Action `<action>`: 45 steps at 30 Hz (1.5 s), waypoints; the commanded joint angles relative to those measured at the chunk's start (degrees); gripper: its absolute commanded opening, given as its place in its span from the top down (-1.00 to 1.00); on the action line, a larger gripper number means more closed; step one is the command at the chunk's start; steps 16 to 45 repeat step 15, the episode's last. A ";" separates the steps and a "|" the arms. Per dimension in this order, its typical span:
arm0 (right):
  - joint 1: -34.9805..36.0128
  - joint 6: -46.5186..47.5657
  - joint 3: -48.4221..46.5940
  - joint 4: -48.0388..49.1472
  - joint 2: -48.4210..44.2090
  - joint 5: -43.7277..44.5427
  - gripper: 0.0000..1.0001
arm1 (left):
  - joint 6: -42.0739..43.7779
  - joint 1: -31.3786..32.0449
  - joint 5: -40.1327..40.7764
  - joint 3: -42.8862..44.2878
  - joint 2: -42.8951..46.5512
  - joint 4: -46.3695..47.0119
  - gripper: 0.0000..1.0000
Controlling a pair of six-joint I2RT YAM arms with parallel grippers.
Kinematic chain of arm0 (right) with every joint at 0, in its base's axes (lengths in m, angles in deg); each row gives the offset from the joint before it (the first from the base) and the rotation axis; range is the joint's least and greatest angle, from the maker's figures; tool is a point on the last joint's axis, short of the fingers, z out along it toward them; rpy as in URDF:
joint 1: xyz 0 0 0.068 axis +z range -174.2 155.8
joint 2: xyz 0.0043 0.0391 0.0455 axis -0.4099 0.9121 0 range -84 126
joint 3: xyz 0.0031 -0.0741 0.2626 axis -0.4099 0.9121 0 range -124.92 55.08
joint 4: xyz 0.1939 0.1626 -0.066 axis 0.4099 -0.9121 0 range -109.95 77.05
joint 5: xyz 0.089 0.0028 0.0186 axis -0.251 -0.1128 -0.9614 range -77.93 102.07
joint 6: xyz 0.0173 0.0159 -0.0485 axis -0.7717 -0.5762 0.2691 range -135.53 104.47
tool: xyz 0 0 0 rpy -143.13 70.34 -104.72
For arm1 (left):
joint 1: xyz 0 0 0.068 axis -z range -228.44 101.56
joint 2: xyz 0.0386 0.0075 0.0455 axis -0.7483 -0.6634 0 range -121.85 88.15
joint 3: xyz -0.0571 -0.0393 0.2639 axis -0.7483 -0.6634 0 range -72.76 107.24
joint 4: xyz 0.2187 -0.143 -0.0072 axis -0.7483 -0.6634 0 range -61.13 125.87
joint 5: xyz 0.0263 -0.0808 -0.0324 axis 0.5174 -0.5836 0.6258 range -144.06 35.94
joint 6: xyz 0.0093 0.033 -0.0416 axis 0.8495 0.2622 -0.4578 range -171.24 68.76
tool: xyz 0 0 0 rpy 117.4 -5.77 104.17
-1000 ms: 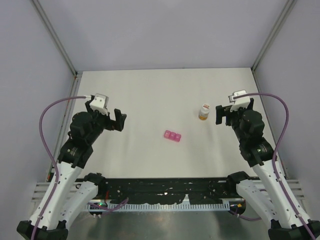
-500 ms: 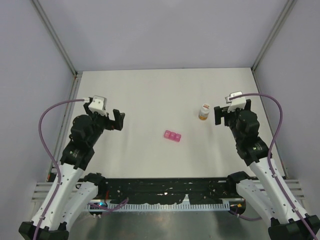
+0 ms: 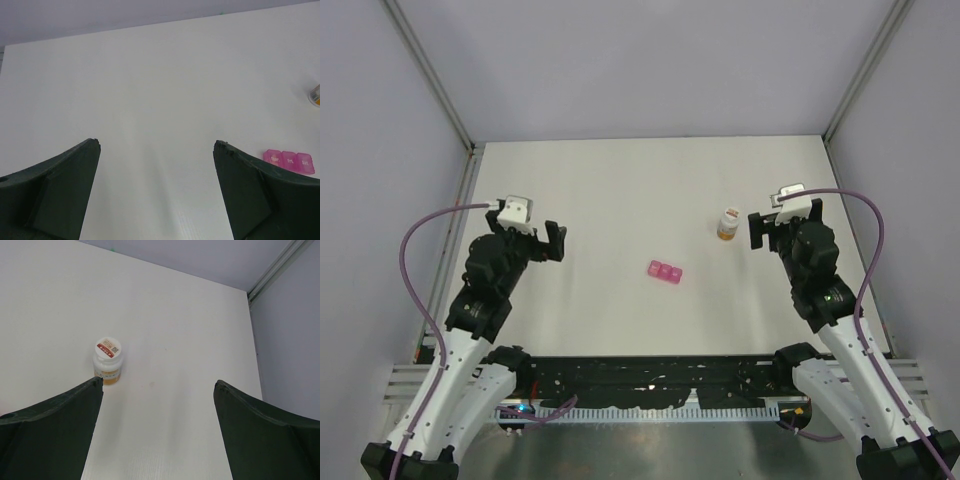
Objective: Sort the pills into containers
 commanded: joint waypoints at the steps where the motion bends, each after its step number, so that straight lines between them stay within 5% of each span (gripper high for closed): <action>1: -0.20 0.43 0.12 3.13 -0.77 0.69 -0.91 | 0.32 -0.43 0.09 -0.58 0.81 5.08 -0.99; 45: -0.20 0.87 0.47 2.78 -1.21 -0.54 -0.91 | -0.21 -0.78 -0.53 -1.37 0.54 5.96 -0.99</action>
